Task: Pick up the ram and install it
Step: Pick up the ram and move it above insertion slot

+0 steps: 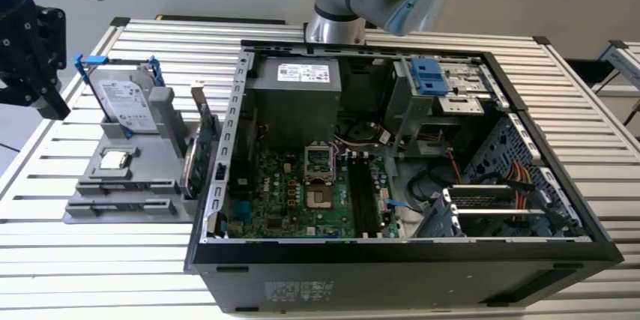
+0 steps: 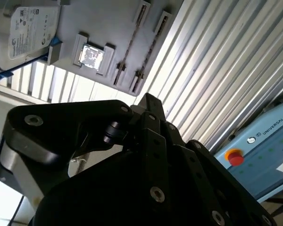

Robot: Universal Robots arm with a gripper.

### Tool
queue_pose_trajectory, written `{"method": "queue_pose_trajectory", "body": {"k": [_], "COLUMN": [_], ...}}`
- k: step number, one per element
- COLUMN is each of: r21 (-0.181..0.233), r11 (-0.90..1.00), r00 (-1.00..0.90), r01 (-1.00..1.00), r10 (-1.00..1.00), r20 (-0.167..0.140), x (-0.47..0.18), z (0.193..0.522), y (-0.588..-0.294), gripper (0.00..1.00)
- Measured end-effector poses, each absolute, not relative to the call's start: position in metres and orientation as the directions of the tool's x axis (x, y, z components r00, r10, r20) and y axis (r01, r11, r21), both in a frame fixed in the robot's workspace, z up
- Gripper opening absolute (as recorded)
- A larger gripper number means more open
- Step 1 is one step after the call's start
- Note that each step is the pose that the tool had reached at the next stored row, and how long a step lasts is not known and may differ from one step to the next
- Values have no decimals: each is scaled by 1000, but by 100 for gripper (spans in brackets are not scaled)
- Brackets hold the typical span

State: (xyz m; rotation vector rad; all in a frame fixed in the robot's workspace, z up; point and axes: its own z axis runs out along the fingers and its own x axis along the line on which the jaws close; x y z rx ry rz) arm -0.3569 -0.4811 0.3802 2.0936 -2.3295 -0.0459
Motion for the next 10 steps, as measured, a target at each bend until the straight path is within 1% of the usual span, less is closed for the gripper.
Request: {"method": "queue_pose_trajectory", "body": {"k": [10], "r21": [27], "r11": [-72], "r00": [72], "r01": [-997], "r10": [-997], "r20": [-13], "x": [-357], "z": [380], "y": [-481], "gripper": [0]}}
